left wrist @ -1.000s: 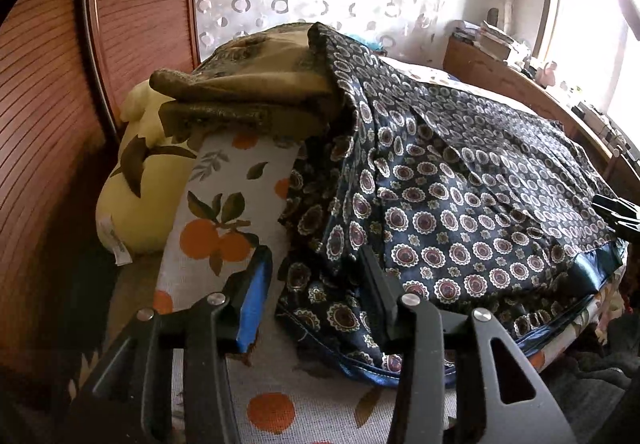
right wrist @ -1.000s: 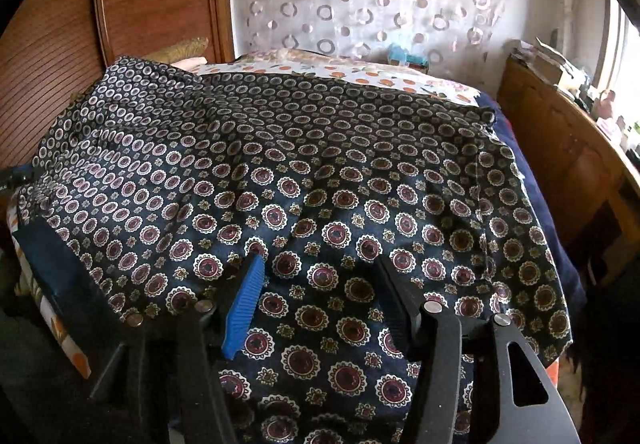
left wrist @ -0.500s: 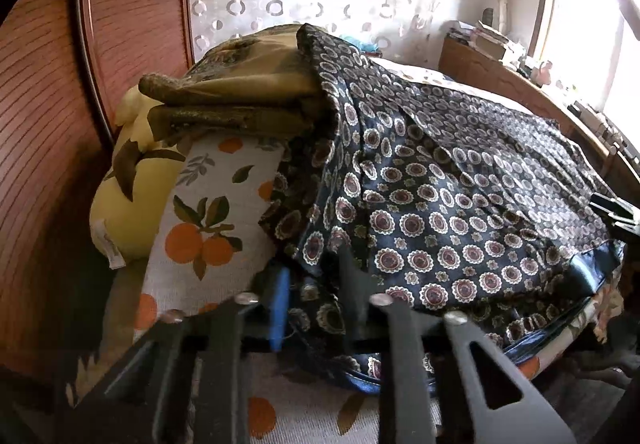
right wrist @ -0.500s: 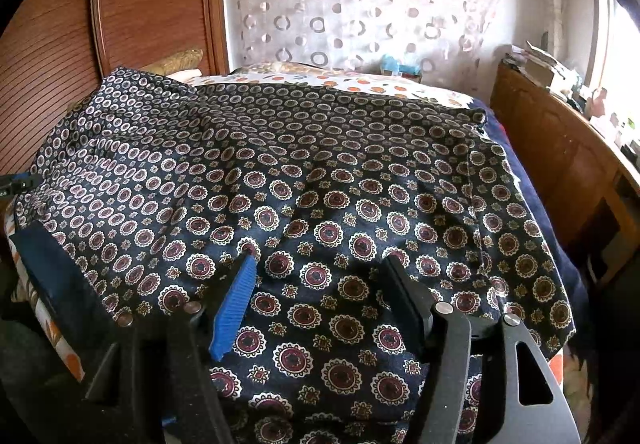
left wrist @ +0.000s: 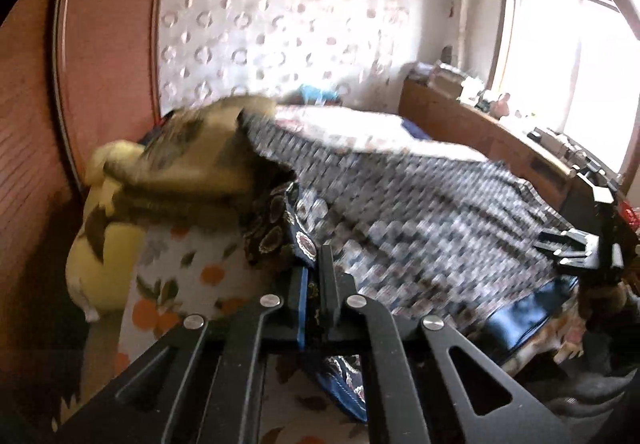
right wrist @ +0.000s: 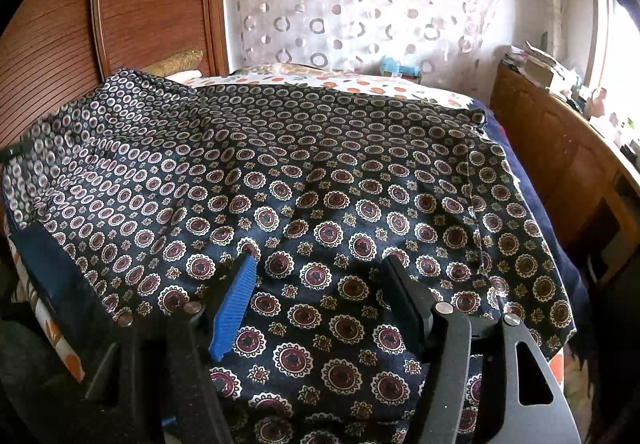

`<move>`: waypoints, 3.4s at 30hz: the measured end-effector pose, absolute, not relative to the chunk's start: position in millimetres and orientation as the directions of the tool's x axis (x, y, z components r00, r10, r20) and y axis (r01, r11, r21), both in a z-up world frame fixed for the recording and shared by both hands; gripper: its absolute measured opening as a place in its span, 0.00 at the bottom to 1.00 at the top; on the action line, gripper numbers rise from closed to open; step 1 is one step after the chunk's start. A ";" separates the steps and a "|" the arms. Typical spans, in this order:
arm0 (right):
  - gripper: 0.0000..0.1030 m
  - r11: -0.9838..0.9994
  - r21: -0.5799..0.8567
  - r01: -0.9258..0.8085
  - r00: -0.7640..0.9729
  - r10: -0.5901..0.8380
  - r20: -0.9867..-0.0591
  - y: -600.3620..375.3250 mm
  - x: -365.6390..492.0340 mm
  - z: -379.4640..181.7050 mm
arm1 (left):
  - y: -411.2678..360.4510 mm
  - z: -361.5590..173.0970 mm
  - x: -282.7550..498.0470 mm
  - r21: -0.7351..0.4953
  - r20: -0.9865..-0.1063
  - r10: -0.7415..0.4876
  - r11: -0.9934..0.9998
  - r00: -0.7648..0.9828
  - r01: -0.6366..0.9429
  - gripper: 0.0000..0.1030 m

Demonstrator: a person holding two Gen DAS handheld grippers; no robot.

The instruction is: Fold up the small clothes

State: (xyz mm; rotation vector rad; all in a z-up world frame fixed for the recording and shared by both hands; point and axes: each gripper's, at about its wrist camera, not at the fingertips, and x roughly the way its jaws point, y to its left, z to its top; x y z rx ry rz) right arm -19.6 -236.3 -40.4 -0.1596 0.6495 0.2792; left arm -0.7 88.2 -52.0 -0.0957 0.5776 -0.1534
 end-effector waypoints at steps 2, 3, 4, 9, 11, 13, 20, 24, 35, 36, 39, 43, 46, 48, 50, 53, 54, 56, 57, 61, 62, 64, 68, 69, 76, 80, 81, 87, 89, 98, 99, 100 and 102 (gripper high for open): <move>0.65 0.951 -0.059 -0.305 0.761 0.206 -0.615 -236.5 -20.9 -39.1 | 82.4 -43.3 0.8 -0.131 -0.516 -0.184 0.982 0.836 0.136 0.04; 0.65 0.951 -0.059 -0.305 0.761 0.206 -0.615 -236.6 -21.1 -38.9 | 78.9 -38.7 1.9 -0.131 -0.505 -0.195 0.980 0.841 0.148 0.04; 0.65 0.951 -0.059 -0.305 0.761 0.206 -0.615 -236.7 -21.0 -39.0 | 75.1 -33.1 4.2 -0.132 -0.493 -0.209 0.977 0.844 0.165 0.04; 0.65 0.950 -0.059 -0.305 0.761 0.206 -0.616 -236.7 -20.7 -39.3 | 48.7 -16.8 19.9 -0.126 -0.462 -0.282 0.959 0.841 0.253 0.04; 0.65 0.951 -0.058 -0.304 0.761 0.206 -0.616 -236.7 -20.6 -39.4 | 32.7 -12.5 28.2 -0.117 -0.454 -0.311 0.950 0.835 0.290 0.04; 0.65 0.952 -0.056 -0.302 0.761 0.205 -0.615 -237.1 -20.5 -39.0 | 19.1 -8.0 35.0 -0.121 -0.448 -0.341 0.939 0.826 0.322 0.04; 0.65 0.950 -0.049 -0.308 0.745 0.209 -0.634 -246.8 -19.5 -31.6 | -33.3 18.1 56.0 -0.100 -0.423 -0.437 0.893 0.794 0.438 0.04; 0.65 0.957 -0.049 -0.285 0.770 0.198 -0.607 -258.3 -27.3 -18.4 | -63.7 34.7 62.9 -0.084 -0.409 -0.492 0.859 0.769 0.505 0.04; 0.65 0.966 -0.029 -0.259 0.804 0.199 -0.561 -271.1 -37.6 -4.4 | -95.3 14.4 77.2 -0.082 -0.506 -0.488 0.848 0.711 0.524 0.30; 0.65 0.965 -0.029 -0.261 0.802 0.200 -0.563 -269.4 -36.4 -4.8 | -94.7 12.9 75.4 -0.076 -0.505 -0.482 0.851 0.716 0.519 0.39; 0.65 0.963 -0.030 -0.269 0.798 0.205 -0.567 -267.6 -35.3 -7.5 | -86.7 6.4 69.8 -0.062 -0.515 -0.464 0.859 0.721 0.508 0.40; 0.65 0.957 -0.021 -0.289 0.791 0.226 -0.568 -258.3 -29.5 -7.9 | -78.4 -6.2 63.6 -0.055 -0.542 -0.433 0.874 0.721 0.483 0.47; 0.65 0.950 -0.022 -0.311 0.785 0.243 -0.569 -248.1 -21.9 -7.6 | -63.3 -16.4 60.3 -0.067 -0.548 -0.414 0.888 0.727 0.455 0.72; 0.65 0.944 -0.022 -0.330 0.777 0.259 -0.574 -240.4 -15.5 -7.3 | -53.6 -23.1 58.7 -0.082 -0.553 -0.401 0.899 0.730 0.431 0.73; 0.65 0.937 -0.020 -0.348 0.767 0.273 -0.581 -232.0 -8.2 -9.1 | -46.2 -29.9 57.8 -0.086 -0.562 -0.385 0.908 0.732 0.411 0.73; 0.65 0.924 -0.013 -0.382 0.744 0.298 -0.598 -219.1 3.8 -13.0 | -35.4 -38.9 57.1 -0.087 -0.574 -0.359 0.921 0.736 0.380 0.73; 0.65 0.919 -0.012 -0.393 0.735 0.306 -0.605 -215.0 8.3 -15.2 | -32.6 -41.5 56.6 -0.090 -0.579 -0.352 0.924 0.736 0.371 0.73; 0.65 0.909 -0.011 -0.416 0.714 0.319 -0.624 -205.8 19.0 -20.1 | -26.0 -46.9 57.3 -0.096 -0.586 -0.341 0.930 0.735 0.355 0.73; 0.65 0.903 -0.012 -0.429 0.702 0.325 -0.634 -201.3 23.7 -22.7 | -24.0 -48.6 57.0 -0.099 -0.588 -0.336 0.933 0.735 0.347 0.73; 0.65 0.889 -0.017 -0.457 0.666 0.330 -0.669 -189.0 39.8 -31.5 | -15.3 -53.1 57.6 -0.100 -0.595 -0.323 0.938 0.736 0.331 0.73; 0.65 0.888 -0.024 -0.460 0.663 0.325 -0.675 -186.3 44.1 -33.4 | -14.6 -53.5 57.3 -0.098 -0.595 -0.321 0.939 0.737 0.330 0.73; 0.65 0.885 -0.032 -0.464 0.656 0.319 -0.684 -182.5 50.5 -35.5 | -13.3 -53.8 57.2 -0.095 -0.593 -0.317 0.940 0.740 0.327 0.73; 0.65 0.885 -0.041 -0.463 0.649 0.307 -0.697 -178.6 57.4 -39.7 | -12.2 -54.4 56.9 -0.090 -0.592 -0.313 0.941 0.742 0.325 0.73; 0.53 0.883 -0.042 -0.467 0.646 0.308 -0.699 -177.8 58.9 -40.8 | -11.4 -55.1 57.9 -0.090 -0.594 -0.312 0.942 0.742 0.325 0.73; 0.03 0.862 -0.062 -0.503 0.689 0.357 -0.630 -171.2 45.8 -32.6 | -10.4 -55.4 58.3 -0.088 -0.595 -0.305 0.944 0.743 0.317 0.73; 0.03 0.867 -0.056 -0.495 0.730 0.380 -0.568 -176.5 34.9 -17.0 | -10.6 -55.1 58.2 -0.090 -0.595 -0.306 0.944 0.743 0.318 0.73; 0.02 0.865 -0.050 -0.500 0.727 0.387 -0.567 -178.2 33.3 -15.1 | -10.7 -54.9 58.0 -0.090 -0.593 -0.307 0.944 0.744 0.318 0.73; 0.02 0.886 -0.055 -0.461 0.758 0.361 -0.542 -199.0 22.0 -8.8 | -7.2 -48.5 56.7 -0.107 -0.556 -0.297 0.952 0.776 0.288 0.73; 0.02 0.899 -0.055 -0.434 0.776 0.342 -0.531 -208.0 14.7 -6.5 | -7.0 -46.6 56.3 -0.103 -0.551 -0.295 0.952 0.781 0.287 0.73; 0.02 0.957 -0.051 -0.286 0.820 0.217 -0.530 -268.2 -13.8 -12.3 | -17.5 -45.4 55.1 -0.104 -0.548 -0.314 0.945 0.776 0.309 0.73; 0.02 0.961 -0.050 -0.273 0.820 0.205 -0.535 -271.1 -15.4 -12.8 | -19.1 -45.1 54.9 -0.102 -0.547 -0.315 0.944 0.775 0.312 0.73; 0.02 0.965 -0.055 -0.255 0.820 0.185 -0.542 -275.5 -16.7 -16.1 | -21.3 -45.0 54.6 -0.100 -0.547 -0.318 0.943 0.774 0.317 0.73; 0.02 0.970 -0.083 -0.227 0.822 0.145 -0.551 -276.9 -16.8 -17.3 | -24.0 -45.1 54.6 -0.098 -0.548 -0.323 0.941 0.772 0.324 0.73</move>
